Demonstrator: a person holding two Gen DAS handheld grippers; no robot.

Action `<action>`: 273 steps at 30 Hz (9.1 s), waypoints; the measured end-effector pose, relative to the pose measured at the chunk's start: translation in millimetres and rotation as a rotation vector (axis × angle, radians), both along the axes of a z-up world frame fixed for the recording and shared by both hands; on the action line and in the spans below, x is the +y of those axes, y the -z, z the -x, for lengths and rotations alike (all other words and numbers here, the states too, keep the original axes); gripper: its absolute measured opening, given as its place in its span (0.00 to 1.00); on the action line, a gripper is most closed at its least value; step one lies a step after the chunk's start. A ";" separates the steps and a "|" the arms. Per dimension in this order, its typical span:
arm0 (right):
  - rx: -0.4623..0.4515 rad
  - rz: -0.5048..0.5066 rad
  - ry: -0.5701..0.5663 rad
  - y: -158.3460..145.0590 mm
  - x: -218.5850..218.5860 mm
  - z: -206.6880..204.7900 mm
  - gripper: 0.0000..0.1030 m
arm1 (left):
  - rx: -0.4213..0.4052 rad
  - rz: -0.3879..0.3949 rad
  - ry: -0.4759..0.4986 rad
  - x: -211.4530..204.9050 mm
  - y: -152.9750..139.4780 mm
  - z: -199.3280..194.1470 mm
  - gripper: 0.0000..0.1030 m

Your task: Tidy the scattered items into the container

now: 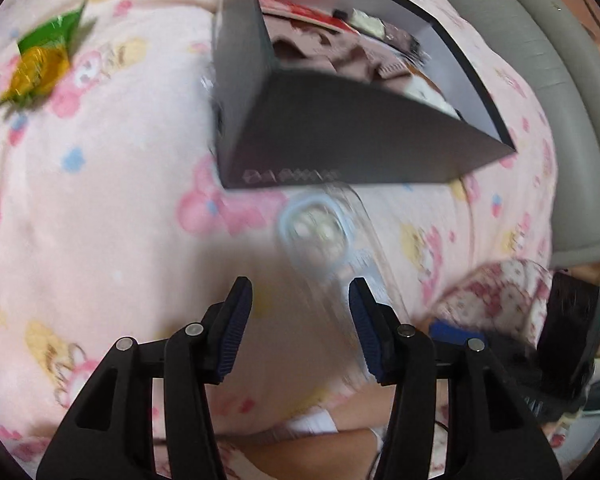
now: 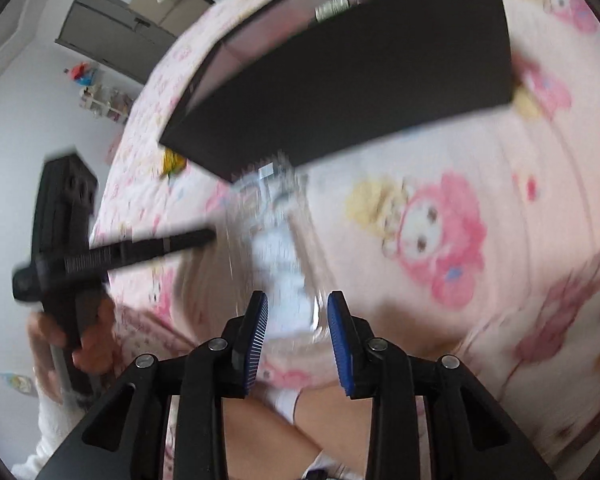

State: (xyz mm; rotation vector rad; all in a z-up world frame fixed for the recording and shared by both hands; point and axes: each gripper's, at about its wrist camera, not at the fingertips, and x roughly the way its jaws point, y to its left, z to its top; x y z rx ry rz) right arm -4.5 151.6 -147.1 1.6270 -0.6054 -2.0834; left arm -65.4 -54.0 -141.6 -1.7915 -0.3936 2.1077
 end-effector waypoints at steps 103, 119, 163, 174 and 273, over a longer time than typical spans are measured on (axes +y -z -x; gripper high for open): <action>0.509 -0.442 0.208 -77.1 54.1 216.5 0.38 | 0.071 -0.075 -0.165 38.4 3.1 211.0 0.42; 0.428 -0.462 0.199 -72.3 70.9 193.6 0.38 | 0.085 -0.099 -0.068 87.4 -3.8 191.6 0.50; 0.669 -0.329 -0.156 -164.8 -142.5 21.4 0.45 | 0.478 0.011 -0.257 -100.6 -133.4 -75.2 0.61; 0.554 -0.273 -0.180 -133.0 -222.5 99.1 0.45 | 0.314 -0.004 -0.585 -207.9 -71.4 20.2 0.61; 0.245 0.023 -0.229 -23.1 -263.7 156.7 0.34 | 0.206 -0.286 -0.518 -208.8 -8.9 73.7 0.52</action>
